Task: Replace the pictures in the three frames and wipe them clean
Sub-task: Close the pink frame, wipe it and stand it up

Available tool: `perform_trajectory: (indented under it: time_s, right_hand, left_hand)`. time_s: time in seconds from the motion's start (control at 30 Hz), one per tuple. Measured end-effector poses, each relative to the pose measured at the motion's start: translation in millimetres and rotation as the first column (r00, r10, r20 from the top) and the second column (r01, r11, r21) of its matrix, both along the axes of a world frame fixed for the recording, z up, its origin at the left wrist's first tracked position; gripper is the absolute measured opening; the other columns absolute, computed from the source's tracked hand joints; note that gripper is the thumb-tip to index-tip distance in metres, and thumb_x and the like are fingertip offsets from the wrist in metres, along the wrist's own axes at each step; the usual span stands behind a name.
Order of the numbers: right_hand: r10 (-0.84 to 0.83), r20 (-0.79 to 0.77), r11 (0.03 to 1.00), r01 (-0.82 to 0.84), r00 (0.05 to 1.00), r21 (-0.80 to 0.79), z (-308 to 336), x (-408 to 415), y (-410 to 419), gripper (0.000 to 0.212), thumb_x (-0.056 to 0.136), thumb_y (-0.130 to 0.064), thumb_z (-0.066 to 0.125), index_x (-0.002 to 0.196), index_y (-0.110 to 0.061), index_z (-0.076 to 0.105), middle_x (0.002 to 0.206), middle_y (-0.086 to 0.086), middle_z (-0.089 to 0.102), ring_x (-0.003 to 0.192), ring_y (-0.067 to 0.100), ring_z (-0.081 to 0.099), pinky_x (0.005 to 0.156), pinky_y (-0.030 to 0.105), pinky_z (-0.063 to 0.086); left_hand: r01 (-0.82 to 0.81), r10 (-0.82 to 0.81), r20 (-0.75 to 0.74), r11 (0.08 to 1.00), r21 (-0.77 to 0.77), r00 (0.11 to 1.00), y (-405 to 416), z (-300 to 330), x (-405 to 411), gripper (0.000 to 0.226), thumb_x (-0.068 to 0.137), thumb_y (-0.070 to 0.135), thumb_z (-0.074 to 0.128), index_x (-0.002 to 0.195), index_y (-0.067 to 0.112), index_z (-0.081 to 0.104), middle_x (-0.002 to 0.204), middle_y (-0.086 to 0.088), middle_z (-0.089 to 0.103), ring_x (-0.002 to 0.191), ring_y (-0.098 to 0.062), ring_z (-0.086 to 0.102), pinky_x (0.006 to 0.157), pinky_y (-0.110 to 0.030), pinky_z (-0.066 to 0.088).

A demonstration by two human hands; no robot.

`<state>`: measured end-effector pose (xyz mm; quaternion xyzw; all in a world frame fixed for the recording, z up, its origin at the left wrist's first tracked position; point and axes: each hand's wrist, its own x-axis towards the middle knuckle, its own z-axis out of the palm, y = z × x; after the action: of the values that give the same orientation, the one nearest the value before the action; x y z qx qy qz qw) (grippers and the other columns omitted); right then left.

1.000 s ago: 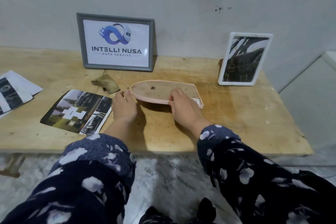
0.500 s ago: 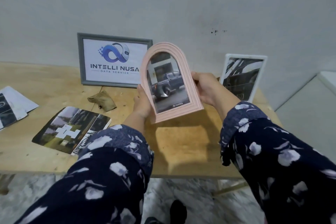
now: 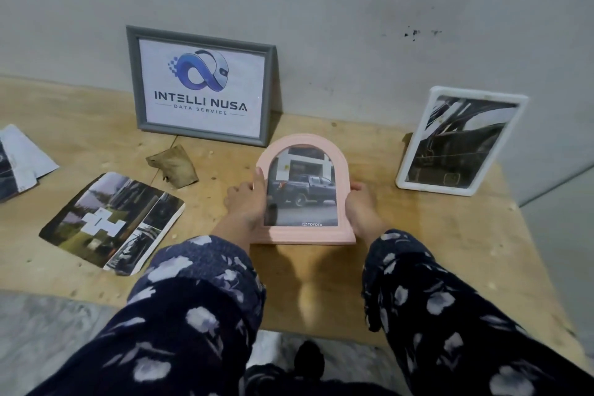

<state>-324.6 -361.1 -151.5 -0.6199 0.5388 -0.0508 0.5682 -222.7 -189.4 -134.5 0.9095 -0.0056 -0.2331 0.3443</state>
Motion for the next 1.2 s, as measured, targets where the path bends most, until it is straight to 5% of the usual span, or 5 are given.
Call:
perform_trajectory:
  time_s: [0.23,0.4,0.6,0.87,1.2]
  right_hand:
    - [0.181,-0.190,0.964,-0.213,0.965,-0.162,-20.3,-0.6,-4.6,0.051,0.069,-0.021,0.028,0.098,-0.032,0.068,0.115,0.004,0.063,0.105,0.033,0.056,0.092,0.047,0.051]
    - [0.192,-0.379,0.877,-0.332,0.905,-0.348,35.3,0.0,12.8,0.045,0.088,-0.011,0.045,0.133,-0.015,0.047,0.138,0.010,0.042,0.129,0.033,0.034,0.108,0.044,0.032]
    - [0.453,-0.451,0.628,-0.634,0.769,-0.451,45.9,48.7,62.4,0.043,0.090,-0.024,0.050,0.133,-0.021,0.050,0.143,0.009,0.036,0.132,0.033,0.028,0.110,0.044,0.029]
    - [0.756,-0.408,0.301,-0.825,0.512,-0.478,45.8,138.3,157.2,0.056,0.081,-0.001,0.042,0.127,-0.031,0.056,0.133,0.001,0.047,0.126,0.029,0.039,0.103,0.043,0.039]
    - [0.799,-0.538,-0.082,-0.838,0.268,-0.539,33.2,225.6,227.1,0.033,0.095,-0.013,0.042,0.123,-0.026,0.055,0.139,0.009,0.039,0.127,0.032,0.035,0.100,0.040,0.039]
  left_hand:
    - [0.078,-0.084,0.043,0.990,0.121,0.996,-2.2,-11.3,0.1,0.071,0.099,0.056,0.007,0.141,0.012,0.044,0.146,-0.017,0.038,0.136,-0.034,0.028,0.111,-0.047,0.022]
    - [0.123,-0.145,0.127,0.977,0.172,0.981,14.3,0.6,4.1,0.056,0.102,0.047,0.018,0.140,0.015,0.045,0.143,-0.015,0.042,0.133,-0.034,0.032,0.107,-0.047,0.028]
    - [0.044,-0.123,0.261,0.956,0.289,0.958,79.3,29.1,25.4,0.046,0.100,0.039,0.039,0.140,0.016,0.042,0.144,-0.011,0.036,0.135,-0.032,0.028,0.104,-0.050,0.032]
    - [0.163,-0.242,0.153,0.899,0.406,0.958,155.7,24.6,88.9,0.046,0.095,0.035,0.049,0.133,0.011,0.044,0.140,-0.010,0.039,0.132,-0.030,0.036,0.105,-0.048,0.036]
    - [0.466,-0.590,0.022,0.659,0.591,0.807,189.9,16.5,147.1,0.048,0.097,0.027,0.040,0.143,0.018,0.038,0.156,0.002,0.024,0.144,-0.020,0.020,0.117,-0.052,0.005]
